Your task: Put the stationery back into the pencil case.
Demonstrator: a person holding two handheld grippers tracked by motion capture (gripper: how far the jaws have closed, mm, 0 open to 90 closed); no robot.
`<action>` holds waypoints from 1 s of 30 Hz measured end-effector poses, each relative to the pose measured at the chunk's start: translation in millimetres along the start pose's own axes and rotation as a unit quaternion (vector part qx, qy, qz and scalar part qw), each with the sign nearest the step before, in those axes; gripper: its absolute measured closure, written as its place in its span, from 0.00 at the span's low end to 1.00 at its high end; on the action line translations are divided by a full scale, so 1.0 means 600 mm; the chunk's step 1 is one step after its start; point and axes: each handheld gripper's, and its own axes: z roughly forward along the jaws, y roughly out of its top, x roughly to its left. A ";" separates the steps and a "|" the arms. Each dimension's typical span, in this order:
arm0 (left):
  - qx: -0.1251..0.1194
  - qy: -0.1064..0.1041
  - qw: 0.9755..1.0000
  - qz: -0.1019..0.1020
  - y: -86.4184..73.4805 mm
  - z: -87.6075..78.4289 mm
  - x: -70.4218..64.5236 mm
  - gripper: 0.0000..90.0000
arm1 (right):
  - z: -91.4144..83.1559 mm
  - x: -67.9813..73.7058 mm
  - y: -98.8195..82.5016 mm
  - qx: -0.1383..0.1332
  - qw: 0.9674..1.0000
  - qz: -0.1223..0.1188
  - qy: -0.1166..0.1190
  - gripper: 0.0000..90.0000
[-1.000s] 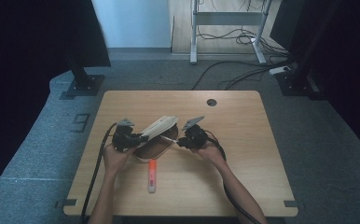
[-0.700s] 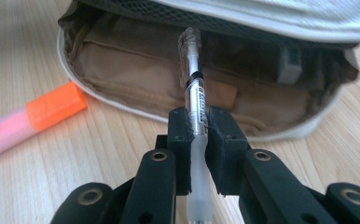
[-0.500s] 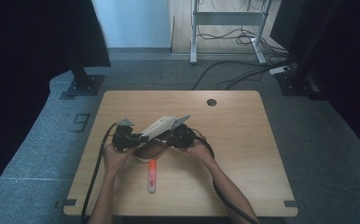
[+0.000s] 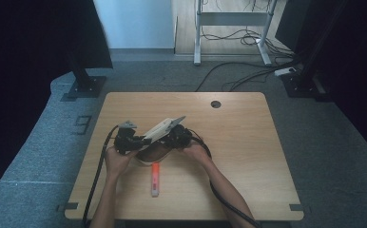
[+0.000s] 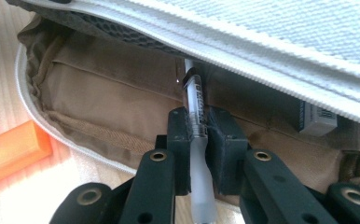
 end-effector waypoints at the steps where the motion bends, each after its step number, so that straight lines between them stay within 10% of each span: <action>1: 0.000 0.001 1.000 0.000 0.000 0.000 0.000 0.84 | 0.001 -0.001 0.000 -0.001 1.000 -0.001 -0.001 0.86; 30: 0.002 -0.004 1.000 -0.003 -0.001 0.000 0.003 0.83 | -0.042 -0.037 -0.008 -0.020 0.997 0.038 -0.060 0.66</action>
